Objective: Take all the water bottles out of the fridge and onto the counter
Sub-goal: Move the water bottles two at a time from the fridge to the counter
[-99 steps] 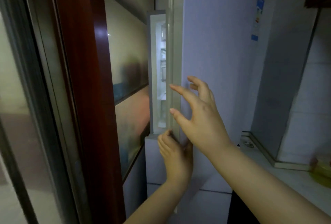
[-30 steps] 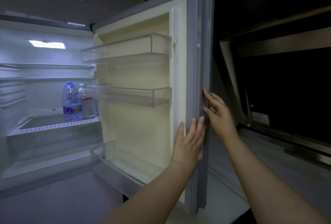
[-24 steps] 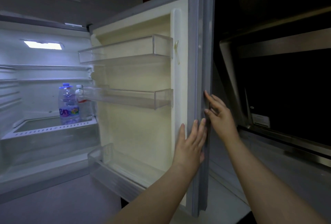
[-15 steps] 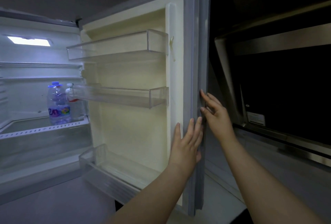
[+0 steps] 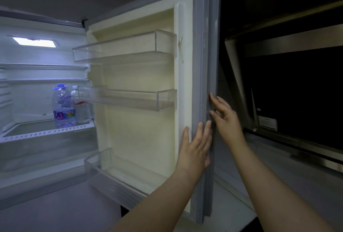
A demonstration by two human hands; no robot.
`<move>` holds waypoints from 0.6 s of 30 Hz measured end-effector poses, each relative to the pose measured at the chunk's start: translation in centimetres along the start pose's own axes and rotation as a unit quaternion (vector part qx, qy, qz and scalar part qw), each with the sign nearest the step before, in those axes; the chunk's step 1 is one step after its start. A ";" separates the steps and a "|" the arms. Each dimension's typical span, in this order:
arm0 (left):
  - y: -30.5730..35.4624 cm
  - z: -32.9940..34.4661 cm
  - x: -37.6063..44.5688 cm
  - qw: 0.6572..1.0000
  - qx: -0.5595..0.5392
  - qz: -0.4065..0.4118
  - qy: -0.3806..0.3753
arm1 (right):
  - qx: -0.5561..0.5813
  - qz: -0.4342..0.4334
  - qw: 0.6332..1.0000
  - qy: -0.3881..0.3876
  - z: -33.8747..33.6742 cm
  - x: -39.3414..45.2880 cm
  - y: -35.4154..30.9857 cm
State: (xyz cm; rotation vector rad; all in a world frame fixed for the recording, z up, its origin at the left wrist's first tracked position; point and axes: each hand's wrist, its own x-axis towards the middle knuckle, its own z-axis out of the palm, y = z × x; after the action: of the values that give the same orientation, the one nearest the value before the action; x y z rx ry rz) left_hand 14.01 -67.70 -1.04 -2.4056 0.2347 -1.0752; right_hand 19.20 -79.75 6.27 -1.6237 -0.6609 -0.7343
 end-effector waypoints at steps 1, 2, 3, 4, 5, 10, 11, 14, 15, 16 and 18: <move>0.0 0.0 0.0 1.000 0.001 0.001 0.000 | -0.001 -0.001 1.000 -0.001 0.0 0.0 0.1; 0.0 0.0 0.0 1.000 0.003 0.001 0.001 | -0.004 -0.001 1.000 -0.002 0.0 0.0 0.1; 0.0 0.0 0.0 1.000 0.003 0.001 0.003 | -0.007 -0.002 1.000 -0.002 0.0 0.0 0.2; 0.0 -0.1 0.0 1.000 0.003 0.001 0.005 | -0.010 -0.003 1.000 -0.002 0.0 0.0 0.2; 0.0 -0.2 -0.1 1.000 0.001 0.001 0.005 | -0.012 -0.003 1.000 -0.002 0.0 0.0 0.3; -0.1 -0.3 0.0 1.000 -0.003 0.009 -0.006 | -0.021 -0.008 1.000 -0.003 -0.1 0.1 0.3; -0.1 -0.3 0.1 1.000 -0.006 0.012 -0.009 | -0.021 -0.006 1.000 -0.004 -0.1 0.1 0.3; 0.1 -0.9 0.0 1.000 -0.025 0.014 -0.013 | -0.035 -0.002 0.999 -0.010 -0.1 0.1 0.3; 0.1 -1.1 -0.1 0.999 -0.048 0.011 -0.008 | -0.043 -0.003 0.999 -0.010 0.0 0.0 0.3; -0.1 -1.4 -0.4 0.997 -0.078 0.009 0.002 | -0.050 -0.004 0.999 -0.010 0.0 0.0 0.3; -0.8 -1.6 -1.3 0.991 -0.129 0.022 0.029 | -0.062 -0.006 0.998 -0.014 -0.1 -0.3 0.0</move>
State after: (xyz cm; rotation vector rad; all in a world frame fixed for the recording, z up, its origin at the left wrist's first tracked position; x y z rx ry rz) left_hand 11.93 -67.13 -0.60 -2.5830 0.4706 -1.1575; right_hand 19.00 -79.84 6.08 -1.7465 -0.6562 -0.7761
